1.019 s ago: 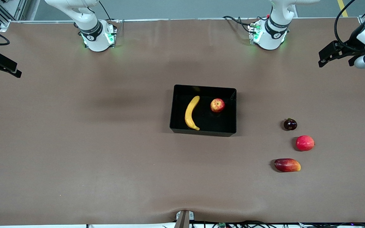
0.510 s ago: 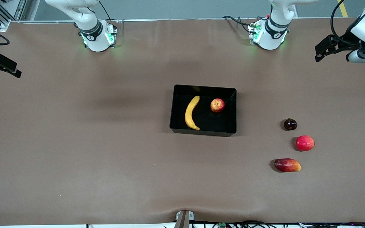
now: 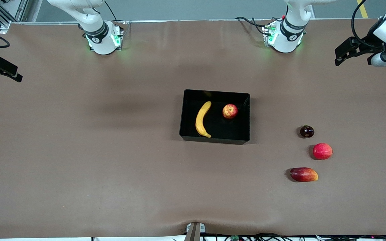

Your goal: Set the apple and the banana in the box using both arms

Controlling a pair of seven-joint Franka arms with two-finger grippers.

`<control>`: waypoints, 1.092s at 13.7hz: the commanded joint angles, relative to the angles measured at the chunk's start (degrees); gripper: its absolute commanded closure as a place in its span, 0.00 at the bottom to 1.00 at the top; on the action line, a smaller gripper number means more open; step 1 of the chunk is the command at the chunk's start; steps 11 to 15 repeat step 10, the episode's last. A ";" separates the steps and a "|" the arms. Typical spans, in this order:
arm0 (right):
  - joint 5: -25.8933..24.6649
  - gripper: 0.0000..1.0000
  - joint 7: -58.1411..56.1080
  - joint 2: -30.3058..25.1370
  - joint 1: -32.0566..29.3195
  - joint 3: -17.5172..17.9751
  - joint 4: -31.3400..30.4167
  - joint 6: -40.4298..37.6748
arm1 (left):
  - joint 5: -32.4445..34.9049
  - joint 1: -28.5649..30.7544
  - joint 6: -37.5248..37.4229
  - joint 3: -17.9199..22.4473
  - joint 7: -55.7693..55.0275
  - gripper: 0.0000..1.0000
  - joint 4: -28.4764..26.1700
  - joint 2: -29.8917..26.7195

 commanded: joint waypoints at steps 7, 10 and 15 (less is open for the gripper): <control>0.05 0.00 -0.75 -0.01 -1.31 0.77 0.12 0.14 | -0.03 0.66 -0.90 -0.08 -0.22 0.00 1.67 0.03; 0.04 0.00 -0.75 -0.01 -1.31 0.77 0.12 0.14 | -0.03 0.66 -0.90 0.01 -0.13 0.00 1.67 -0.06; 0.04 0.00 -0.75 -0.01 -1.31 0.77 0.12 0.14 | -0.03 0.66 -0.90 0.01 -0.13 0.00 1.67 -0.06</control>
